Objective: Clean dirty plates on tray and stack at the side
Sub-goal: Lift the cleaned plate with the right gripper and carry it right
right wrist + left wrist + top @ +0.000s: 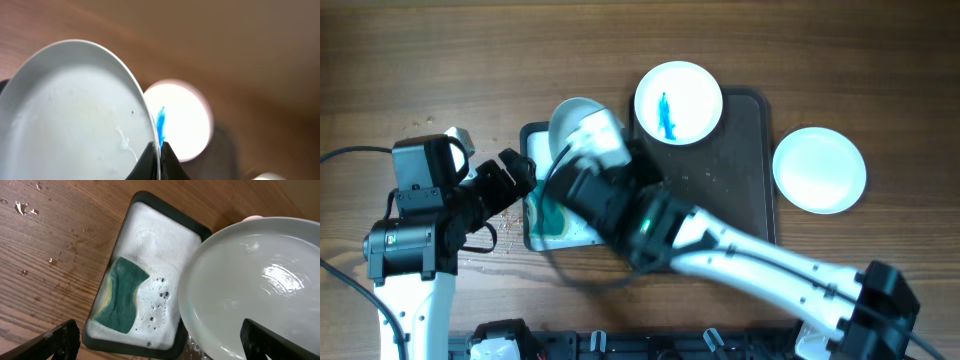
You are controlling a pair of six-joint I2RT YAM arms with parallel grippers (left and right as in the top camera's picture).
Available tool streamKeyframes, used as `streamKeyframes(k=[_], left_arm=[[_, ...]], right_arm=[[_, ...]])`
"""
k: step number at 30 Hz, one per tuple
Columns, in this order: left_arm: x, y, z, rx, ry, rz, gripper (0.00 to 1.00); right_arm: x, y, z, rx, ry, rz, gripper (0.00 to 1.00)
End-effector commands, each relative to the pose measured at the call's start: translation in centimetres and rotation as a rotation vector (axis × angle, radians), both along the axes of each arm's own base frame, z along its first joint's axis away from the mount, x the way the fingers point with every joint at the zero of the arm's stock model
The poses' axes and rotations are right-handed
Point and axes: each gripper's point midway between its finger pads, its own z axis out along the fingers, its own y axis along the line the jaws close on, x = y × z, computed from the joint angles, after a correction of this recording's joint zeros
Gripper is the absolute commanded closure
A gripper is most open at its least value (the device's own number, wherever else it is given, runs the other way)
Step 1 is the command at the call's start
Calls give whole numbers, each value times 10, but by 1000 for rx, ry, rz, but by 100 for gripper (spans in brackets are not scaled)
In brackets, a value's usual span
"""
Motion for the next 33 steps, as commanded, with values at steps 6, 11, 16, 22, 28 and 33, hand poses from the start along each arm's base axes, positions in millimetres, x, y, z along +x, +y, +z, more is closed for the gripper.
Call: streamKeyframes(k=[6,11,16,22,28,33], left_arm=[[2,4,4,20,-12,4,0],[2,4,4,20,-13,4,0],[2,4,4,20,-13,4,0],[2,4,4,20,-12,4,0],[2,4,4,20,-12,4,0],[2,4,4,20,-12,4,0]], right_arm=[[32,-102,17,653,409,-186,96],[35,-256,21,695,375,-547,96],[11,-365,-29,625,469,-873,96],[-25,-415,-124,615,707,-1119,96],[-38,-421,-148,594,806,-1153,90],[-19,-411,-90,604,741,-1030,46]])
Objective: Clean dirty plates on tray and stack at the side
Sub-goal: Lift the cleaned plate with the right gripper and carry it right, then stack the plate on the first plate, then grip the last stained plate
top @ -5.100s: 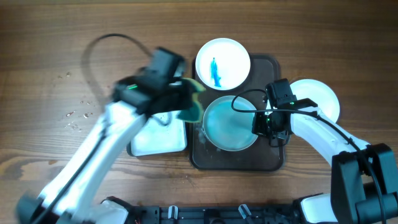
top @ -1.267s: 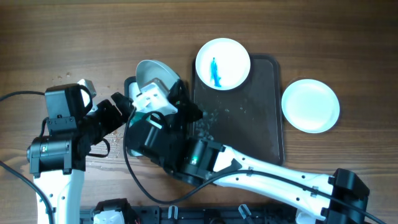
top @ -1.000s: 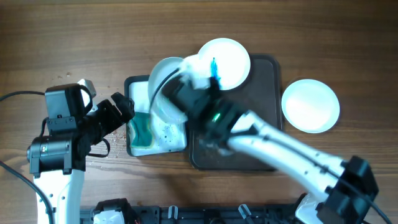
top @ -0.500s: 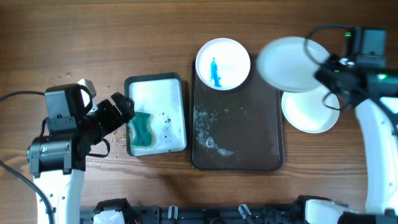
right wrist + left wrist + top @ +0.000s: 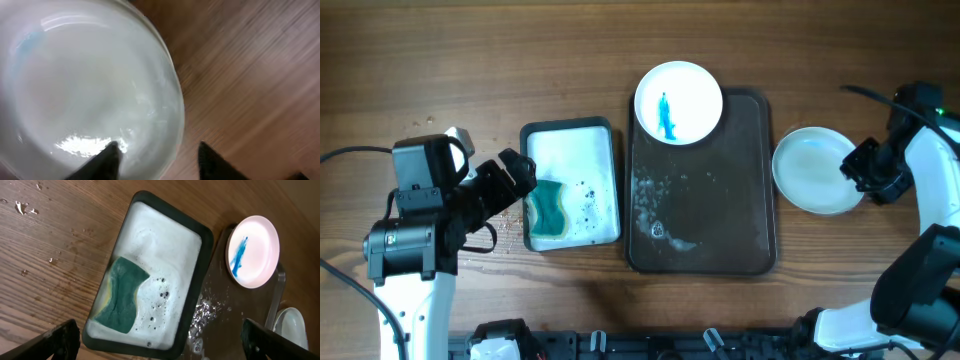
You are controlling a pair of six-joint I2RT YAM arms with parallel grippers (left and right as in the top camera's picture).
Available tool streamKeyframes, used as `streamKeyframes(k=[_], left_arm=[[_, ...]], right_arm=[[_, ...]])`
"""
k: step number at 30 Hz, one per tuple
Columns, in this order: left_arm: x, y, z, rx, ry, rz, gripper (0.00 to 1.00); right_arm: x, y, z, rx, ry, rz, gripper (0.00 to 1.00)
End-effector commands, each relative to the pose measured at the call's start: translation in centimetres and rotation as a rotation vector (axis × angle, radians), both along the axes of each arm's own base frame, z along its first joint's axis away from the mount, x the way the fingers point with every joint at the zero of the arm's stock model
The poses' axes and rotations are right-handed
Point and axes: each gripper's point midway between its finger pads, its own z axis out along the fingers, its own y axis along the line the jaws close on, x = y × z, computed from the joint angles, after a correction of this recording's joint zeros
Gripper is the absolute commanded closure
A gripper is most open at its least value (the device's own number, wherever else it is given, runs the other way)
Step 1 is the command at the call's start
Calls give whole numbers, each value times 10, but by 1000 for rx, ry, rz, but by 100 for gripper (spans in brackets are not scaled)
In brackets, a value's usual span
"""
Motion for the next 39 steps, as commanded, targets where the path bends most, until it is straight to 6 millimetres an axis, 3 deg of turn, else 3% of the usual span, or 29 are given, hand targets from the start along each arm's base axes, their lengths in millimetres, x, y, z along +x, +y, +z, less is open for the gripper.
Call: streamKeyframes(k=[1,2,4,8,11,13,16,23,26,28,29,30,31,32,36,39], left_arm=[[2,4,4,20,-14,4,0],[2,4,4,20,-14,4,0],[2,4,4,20,-14,4,0],[2,4,4,20,-14,4,0],[2,4,5,20,-14,4,0],[2,4,5,20,-14,4,0],[2,4,5,20,-14,4,0],[2,4,5,20,-14,4,0],[2,4,4,20,-14,4,0],[2,4,5,20,-14,4,0],[2,4,5,20,-14,4,0],[2,4,4,20,-14,4,0],[2,4,5,20,-14,4,0],[2,4,4,20,-13,4,0],[2,4,5,20,-14,4,0],[2,4,4,20,-13,4,0]], right_arm=[[28,7,61,-33,-172,85,46],[32,15,74,-34,-212,116,46],[48,49,108,8,-357,243,46],[76,145,160,121,-638,602,50],[87,195,166,111,-704,818,50],[98,214,152,56,-694,888,44],[129,209,104,-107,-594,872,40],[201,220,-18,-130,-520,923,34],[213,229,-55,-99,-520,931,34],[213,233,-69,-69,-513,937,38],[213,234,-74,-63,-508,938,42],[212,234,-80,-60,-496,939,56],[211,233,-81,-59,-488,939,81],[209,233,-81,-57,-482,938,96],[194,229,-51,-34,-461,876,96],[184,226,4,-45,-524,850,96]])
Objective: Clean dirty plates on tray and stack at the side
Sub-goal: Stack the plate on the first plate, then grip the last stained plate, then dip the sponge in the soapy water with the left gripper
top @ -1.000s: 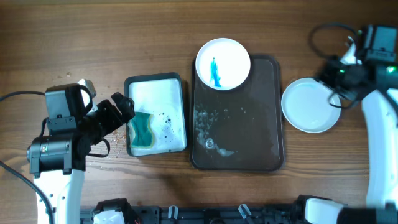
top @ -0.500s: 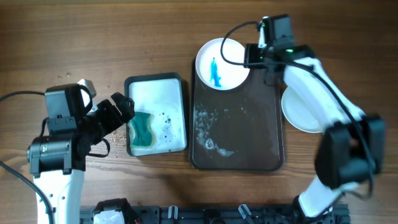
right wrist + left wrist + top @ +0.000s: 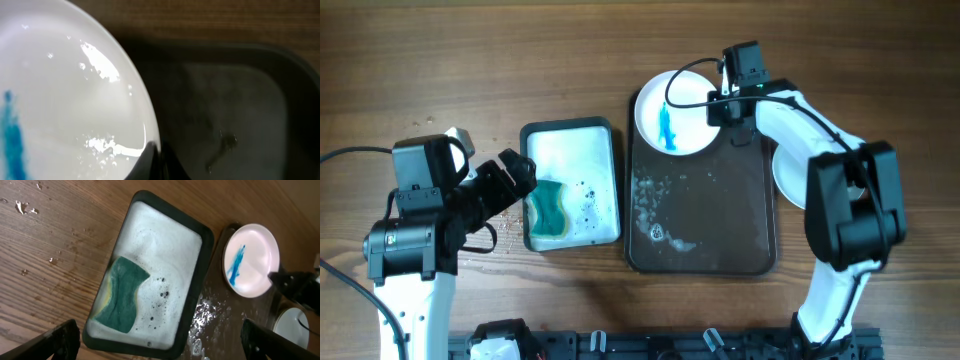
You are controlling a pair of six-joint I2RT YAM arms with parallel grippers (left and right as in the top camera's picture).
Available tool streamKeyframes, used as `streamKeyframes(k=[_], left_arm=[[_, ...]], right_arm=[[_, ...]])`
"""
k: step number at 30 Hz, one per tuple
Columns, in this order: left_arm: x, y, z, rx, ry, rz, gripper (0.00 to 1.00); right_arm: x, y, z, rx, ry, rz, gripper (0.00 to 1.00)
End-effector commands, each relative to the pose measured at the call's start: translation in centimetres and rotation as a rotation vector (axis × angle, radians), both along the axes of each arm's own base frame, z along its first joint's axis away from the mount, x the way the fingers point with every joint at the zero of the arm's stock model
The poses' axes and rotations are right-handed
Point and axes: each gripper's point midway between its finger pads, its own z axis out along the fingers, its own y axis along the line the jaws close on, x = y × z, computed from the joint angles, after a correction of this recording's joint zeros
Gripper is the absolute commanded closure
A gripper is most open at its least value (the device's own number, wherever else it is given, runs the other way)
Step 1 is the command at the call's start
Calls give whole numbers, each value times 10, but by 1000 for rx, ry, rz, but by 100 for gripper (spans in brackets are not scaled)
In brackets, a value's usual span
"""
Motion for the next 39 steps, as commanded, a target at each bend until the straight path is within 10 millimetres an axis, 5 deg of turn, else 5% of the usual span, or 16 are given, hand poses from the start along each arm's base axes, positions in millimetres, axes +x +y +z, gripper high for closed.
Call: streamKeyframes(k=[1,3,6,8,11,15,20,24,28,34,37,39], left_arm=[[2,4,5,19,-15,4,0],[2,4,5,19,-15,4,0],[2,4,5,19,-15,4,0],[2,4,5,19,-15,4,0],[2,4,5,19,-15,4,0],[2,4,5,19,-15,4,0],[2,4,5,19,-15,4,0],[2,4,5,19,-15,4,0],[2,-1,6,-8,-17,-9,0],[-10,-33,-2,-127,49,-125,1],[-16,-34,-22,-57,135,-155,17],[-22,-22,-57,58,268,-105,23]], right_arm=[[-7,-4,90,56,-135,-56,96],[-27,-9,149,109,-206,-106,96],[-67,-18,206,166,-259,-163,96],[-98,-26,216,178,-214,-205,96],[-142,-36,205,144,-77,-236,96],[-177,-34,147,129,117,-291,96],[-186,-13,46,268,172,-356,96],[-193,-15,12,295,156,-392,96],[-188,-12,32,244,108,-215,72],[-187,-11,117,210,-26,-35,64],[-193,-9,135,238,-69,-21,65],[-198,-11,141,243,-81,-21,64]])
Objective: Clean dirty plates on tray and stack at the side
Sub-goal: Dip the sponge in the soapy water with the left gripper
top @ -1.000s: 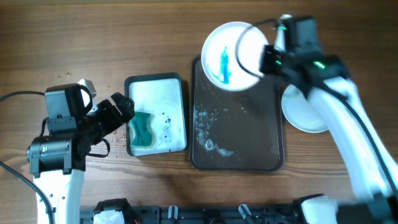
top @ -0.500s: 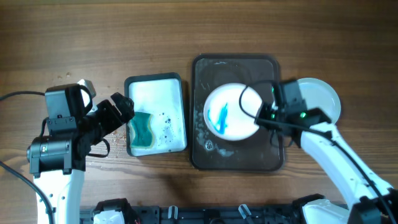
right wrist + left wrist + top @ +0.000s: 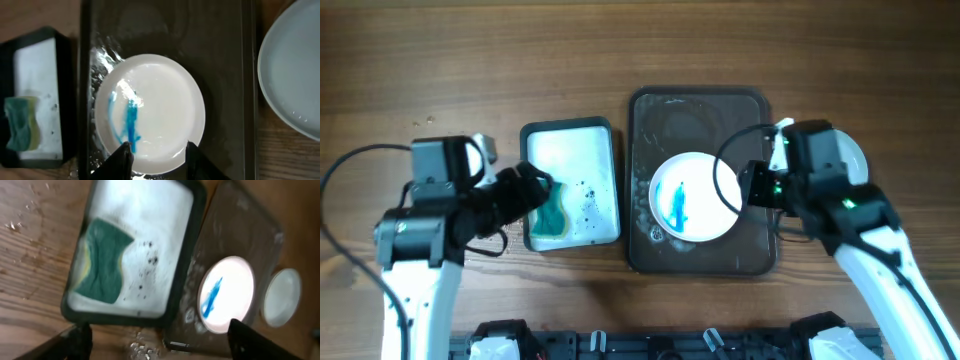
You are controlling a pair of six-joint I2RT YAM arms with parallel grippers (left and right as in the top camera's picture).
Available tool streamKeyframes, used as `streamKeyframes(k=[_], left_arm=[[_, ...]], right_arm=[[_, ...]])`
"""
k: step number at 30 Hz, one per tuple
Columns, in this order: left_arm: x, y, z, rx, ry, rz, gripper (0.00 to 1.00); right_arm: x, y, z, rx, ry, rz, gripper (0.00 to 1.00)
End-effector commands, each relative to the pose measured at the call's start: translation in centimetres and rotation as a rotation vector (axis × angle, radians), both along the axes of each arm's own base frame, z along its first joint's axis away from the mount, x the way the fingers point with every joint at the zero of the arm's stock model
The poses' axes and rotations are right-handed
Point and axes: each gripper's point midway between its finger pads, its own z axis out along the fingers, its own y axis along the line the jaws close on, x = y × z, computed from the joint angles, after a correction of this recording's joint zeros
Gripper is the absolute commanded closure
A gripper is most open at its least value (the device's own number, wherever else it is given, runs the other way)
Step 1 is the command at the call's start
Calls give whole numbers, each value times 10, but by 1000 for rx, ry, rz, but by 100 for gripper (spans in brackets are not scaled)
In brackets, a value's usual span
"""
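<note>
A white plate smeared with blue (image 3: 690, 197) lies flat in the near half of the dark tray (image 3: 700, 115). My right gripper (image 3: 160, 157) hangs open just above the plate's right rim, with a finger on either side of the edge and nothing gripped. Clean white plates (image 3: 295, 75) sit on the table right of the tray, partly hidden under my right arm in the overhead view. A green sponge (image 3: 102, 262) lies in the foamy basin (image 3: 575, 150). My left gripper (image 3: 160, 342) is open over the basin's near edge, close to the sponge.
Water and foam spatter the tray's left side (image 3: 655, 230). Droplets wet the wood in front of the basin (image 3: 145, 347). Cables trail from both arms at the table's left and right.
The right gripper was shut on the blue-smeared plate's rim at the tray's far end. That plate now lies in the tray's near half and the gripper is open. The left arm has shifted towards the basin.
My right gripper first held a washed plate over the foamy basin. That plate then lay on the stack right of the tray, with the gripper open beside it. The gripper then gripped the smeared plate at the tray's far end. It has now released it nearer the front.
</note>
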Motion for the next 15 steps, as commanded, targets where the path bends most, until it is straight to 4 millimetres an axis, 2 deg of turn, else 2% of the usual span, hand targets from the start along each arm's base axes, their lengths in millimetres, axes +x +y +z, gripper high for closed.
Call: streamKeyframes(k=[1,5,10,12,13,15], left_arm=[[-7,13,-51,162,170,29,26],[-13,3,-116,188,368,0,46],[-15,-8,-179,215,555,-48,50],[-13,-11,-194,221,576,-59,67],[-11,-11,-202,223,583,-61,96],[-7,-12,-202,218,585,-58,96]], right_arm=[[-8,2,9,4,-15,41,64],[-11,2,2,-5,20,41,64],[-12,1,-8,-15,63,40,64],[-12,1,-11,-17,72,40,65],[-12,2,-12,-17,77,38,65],[-12,2,-13,-11,83,32,64]])
